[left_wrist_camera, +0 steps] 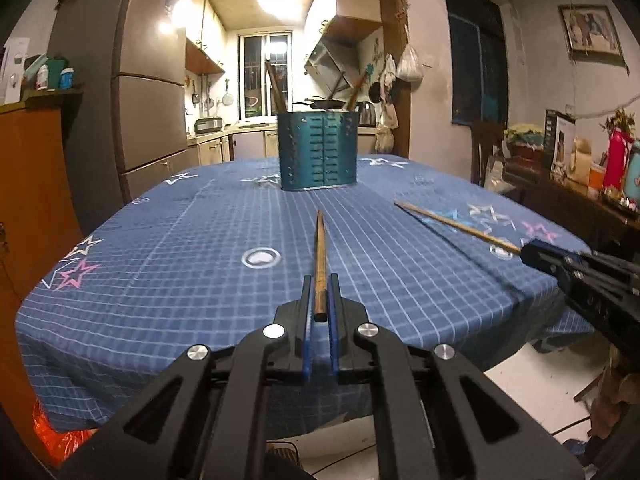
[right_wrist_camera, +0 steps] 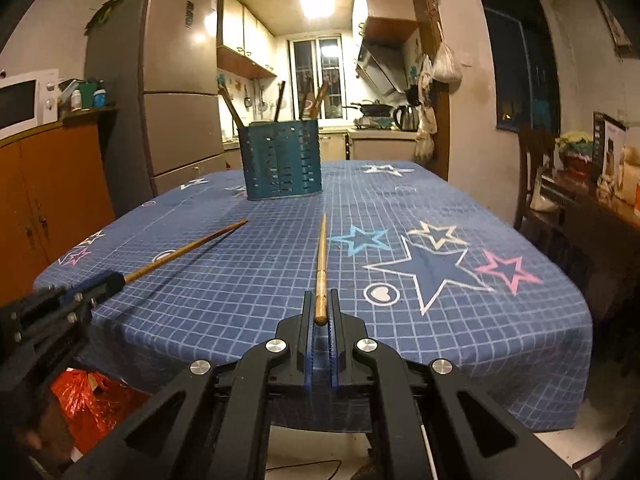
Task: Organize utensils
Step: 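Close the right tool on one chopstick while the left tool grasps another, then lift both chopsticks upright and carry them over the teal holder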
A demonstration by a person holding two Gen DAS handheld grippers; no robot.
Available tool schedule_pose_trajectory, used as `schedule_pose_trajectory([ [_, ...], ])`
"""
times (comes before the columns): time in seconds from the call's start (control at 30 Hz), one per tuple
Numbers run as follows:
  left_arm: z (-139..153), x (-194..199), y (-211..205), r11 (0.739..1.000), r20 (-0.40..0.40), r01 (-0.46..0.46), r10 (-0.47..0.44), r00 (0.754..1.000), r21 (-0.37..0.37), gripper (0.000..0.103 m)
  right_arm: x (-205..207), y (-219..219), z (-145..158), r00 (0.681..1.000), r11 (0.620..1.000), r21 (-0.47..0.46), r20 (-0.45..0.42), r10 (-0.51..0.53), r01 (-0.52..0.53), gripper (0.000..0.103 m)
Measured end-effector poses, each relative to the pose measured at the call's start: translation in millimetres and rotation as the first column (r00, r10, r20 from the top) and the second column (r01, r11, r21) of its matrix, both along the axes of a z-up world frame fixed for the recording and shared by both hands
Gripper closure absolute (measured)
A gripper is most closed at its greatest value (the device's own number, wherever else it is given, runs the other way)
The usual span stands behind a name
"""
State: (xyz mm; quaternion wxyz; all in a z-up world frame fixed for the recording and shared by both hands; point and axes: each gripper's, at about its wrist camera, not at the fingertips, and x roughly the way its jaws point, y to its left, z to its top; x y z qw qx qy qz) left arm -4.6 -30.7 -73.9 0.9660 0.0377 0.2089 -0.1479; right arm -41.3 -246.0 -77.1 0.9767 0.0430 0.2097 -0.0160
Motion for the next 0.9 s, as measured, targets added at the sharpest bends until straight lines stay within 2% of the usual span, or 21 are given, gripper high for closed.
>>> schedule_pose_trajectory([
  [0.5,61.5,-11.9,12.8,0.999,0.123,-0.003,0.008,0.992,-0.04,0.098,-23.9,-11.9,70.3,0.986,0.999,-0.048,0.164,0.017,-0.01,0.096],
  [0.73,84.2,-6.0,14.8,0.998,0.157,-0.011,0.022,0.987,-0.067,0.098,-14.0,-19.9,104.6,0.975,0.998,-0.029,0.215,0.062,-0.057,0.096],
  [0.9,114.3,18.3,16.6,0.996,0.151,0.015,-0.002,0.989,-0.083,0.098,3.3,-23.7,130.3,0.968,0.994,-0.034,0.225,0.108,-0.103,0.096],
])
